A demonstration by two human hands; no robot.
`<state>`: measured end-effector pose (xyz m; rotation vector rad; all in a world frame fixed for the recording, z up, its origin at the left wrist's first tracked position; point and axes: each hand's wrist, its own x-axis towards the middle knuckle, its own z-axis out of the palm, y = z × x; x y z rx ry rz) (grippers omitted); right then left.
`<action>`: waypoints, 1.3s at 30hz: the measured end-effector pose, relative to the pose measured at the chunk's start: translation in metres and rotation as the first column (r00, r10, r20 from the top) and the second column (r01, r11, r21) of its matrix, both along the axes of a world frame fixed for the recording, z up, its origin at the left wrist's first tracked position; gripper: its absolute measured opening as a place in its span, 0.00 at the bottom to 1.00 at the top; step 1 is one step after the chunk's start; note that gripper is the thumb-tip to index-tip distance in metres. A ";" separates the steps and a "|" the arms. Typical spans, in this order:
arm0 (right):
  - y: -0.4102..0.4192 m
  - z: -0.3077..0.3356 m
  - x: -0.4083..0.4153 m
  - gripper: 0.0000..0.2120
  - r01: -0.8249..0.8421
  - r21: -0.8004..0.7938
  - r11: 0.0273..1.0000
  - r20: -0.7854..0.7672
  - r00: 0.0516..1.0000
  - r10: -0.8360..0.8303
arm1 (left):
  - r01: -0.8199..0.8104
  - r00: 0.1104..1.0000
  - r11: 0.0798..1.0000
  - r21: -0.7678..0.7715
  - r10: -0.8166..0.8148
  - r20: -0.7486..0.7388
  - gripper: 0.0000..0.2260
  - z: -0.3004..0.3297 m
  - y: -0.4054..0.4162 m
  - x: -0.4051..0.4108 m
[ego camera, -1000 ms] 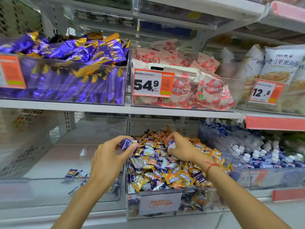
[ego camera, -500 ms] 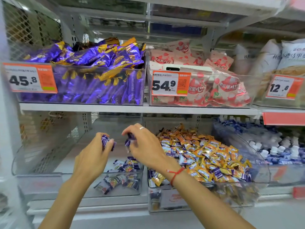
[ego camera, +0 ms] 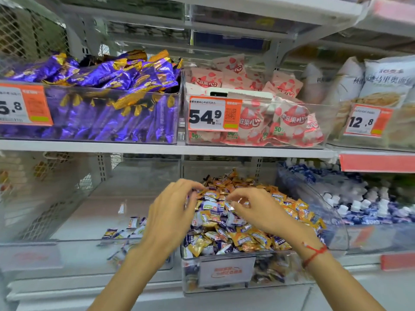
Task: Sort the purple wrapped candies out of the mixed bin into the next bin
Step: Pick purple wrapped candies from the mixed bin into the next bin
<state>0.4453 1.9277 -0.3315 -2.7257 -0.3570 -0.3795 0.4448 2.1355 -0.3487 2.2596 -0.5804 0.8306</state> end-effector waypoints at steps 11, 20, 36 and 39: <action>-0.023 -0.030 0.008 0.13 -0.008 -0.098 0.995 -0.036 0.999 0.005 | 0.130 0.917 0.824 0.551 0.112 -0.383 0.13 -0.033 -0.058 0.032; -0.052 -0.015 0.015 0.02 0.052 0.308 0.950 -0.004 0.999 -0.054 | 0.097 0.942 0.930 0.355 0.029 -0.334 0.21 -0.009 -0.048 0.022; -0.044 -0.011 0.019 0.23 0.013 -0.025 1.000 -0.373 0.927 -0.022 | 0.232 0.911 0.932 0.279 -0.107 -0.399 0.23 -0.016 -0.049 0.019; -0.048 -0.002 0.014 0.22 -0.036 -0.119 0.992 -0.376 0.926 -0.011 | 0.228 0.909 0.942 0.246 -0.115 -0.401 0.21 -0.018 -0.047 0.019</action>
